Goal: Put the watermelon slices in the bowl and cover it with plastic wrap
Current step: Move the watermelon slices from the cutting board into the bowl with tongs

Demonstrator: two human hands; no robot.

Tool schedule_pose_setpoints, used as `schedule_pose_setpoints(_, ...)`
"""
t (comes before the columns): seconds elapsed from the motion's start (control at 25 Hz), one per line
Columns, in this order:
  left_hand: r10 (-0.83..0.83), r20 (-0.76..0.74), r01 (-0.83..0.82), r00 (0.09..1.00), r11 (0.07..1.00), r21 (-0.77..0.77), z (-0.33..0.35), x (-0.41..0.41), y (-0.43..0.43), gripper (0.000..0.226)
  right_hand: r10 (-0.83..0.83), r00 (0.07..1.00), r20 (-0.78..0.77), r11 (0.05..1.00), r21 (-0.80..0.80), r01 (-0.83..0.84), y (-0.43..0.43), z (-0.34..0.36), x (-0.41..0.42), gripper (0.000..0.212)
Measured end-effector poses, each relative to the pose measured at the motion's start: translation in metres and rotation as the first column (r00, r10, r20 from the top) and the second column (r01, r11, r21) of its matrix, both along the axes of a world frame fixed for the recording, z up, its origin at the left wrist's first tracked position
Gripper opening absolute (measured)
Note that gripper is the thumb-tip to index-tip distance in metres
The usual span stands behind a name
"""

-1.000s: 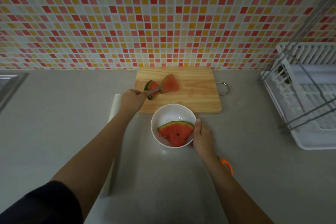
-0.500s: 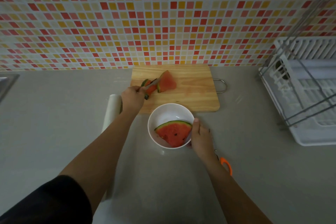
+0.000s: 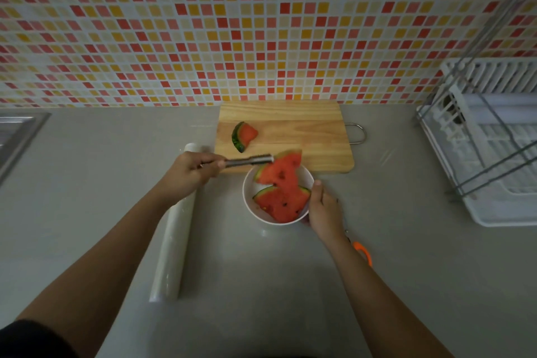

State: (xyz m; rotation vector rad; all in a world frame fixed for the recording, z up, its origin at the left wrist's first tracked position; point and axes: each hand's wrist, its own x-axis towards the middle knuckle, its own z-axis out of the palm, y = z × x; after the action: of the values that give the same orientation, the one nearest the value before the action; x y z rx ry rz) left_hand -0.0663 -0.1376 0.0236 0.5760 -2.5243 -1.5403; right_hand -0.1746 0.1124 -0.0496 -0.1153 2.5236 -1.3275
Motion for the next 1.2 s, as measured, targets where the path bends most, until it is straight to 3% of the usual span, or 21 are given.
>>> schedule_pose_setpoints(0.16,-0.238,0.122,0.26,0.963,0.941,-0.217,0.009,0.004,0.011,0.021,0.004,0.999,0.044,0.999,-0.044,-0.002,0.002,0.0,0.001,0.053)
schedule_pose_setpoints(0.32,-0.314,0.154,0.346,0.937,0.9,-0.267,0.015,-0.004,0.012,0.025,-0.005,0.996,0.084,0.998,-0.069,0.011,0.002,0.005,0.002,0.052)
schedule_pose_setpoints(0.4,-0.239,0.133,0.266,0.962,0.928,-0.26,0.013,-0.004,0.007,0.023,-0.009,0.996,0.085,0.997,-0.071,0.015,0.004,0.004,0.003,0.052)
schedule_pose_setpoints(0.52,0.118,-0.004,-0.112,0.993,0.935,-0.336,0.0,-0.009,0.008,0.022,-0.023,0.996,0.089,0.997,-0.069,0.029,0.016,-0.001,0.007,0.056)
schedule_pose_setpoints(0.6,0.326,-0.02,-0.304,0.945,0.858,-0.414,-0.01,-0.021,0.015,0.024,-0.035,0.995,0.089,0.996,-0.075,0.042,0.02,-0.003,0.007,0.058)
schedule_pose_setpoints(0.72,0.51,0.063,-0.455,0.858,0.811,-0.367,-0.024,-0.05,0.014,0.029,-0.027,0.995,0.092,0.996,-0.088,0.035,0.008,-0.003,-0.008,0.058)
schedule_pose_setpoints(0.92,0.503,0.087,-0.448,0.86,0.825,-0.343,-0.035,-0.061,0.032,0.031,-0.026,0.997,0.067,0.995,-0.092,0.032,0.003,-0.002,-0.004,0.056)
schedule_pose_setpoints(1.08,0.487,0.027,-0.397,0.873,0.742,-0.541,-0.038,-0.06,0.032,0.029,-0.007,0.999,0.043,0.996,-0.093,0.011,0.0,-0.004,-0.001,0.058)
schedule_pose_setpoints(1.2,0.284,-0.12,-0.274,0.951,0.599,-0.752,-0.029,-0.061,0.035,0.025,0.0,0.998,0.058,0.997,-0.078,0.004,0.001,-0.006,-0.001,0.057)
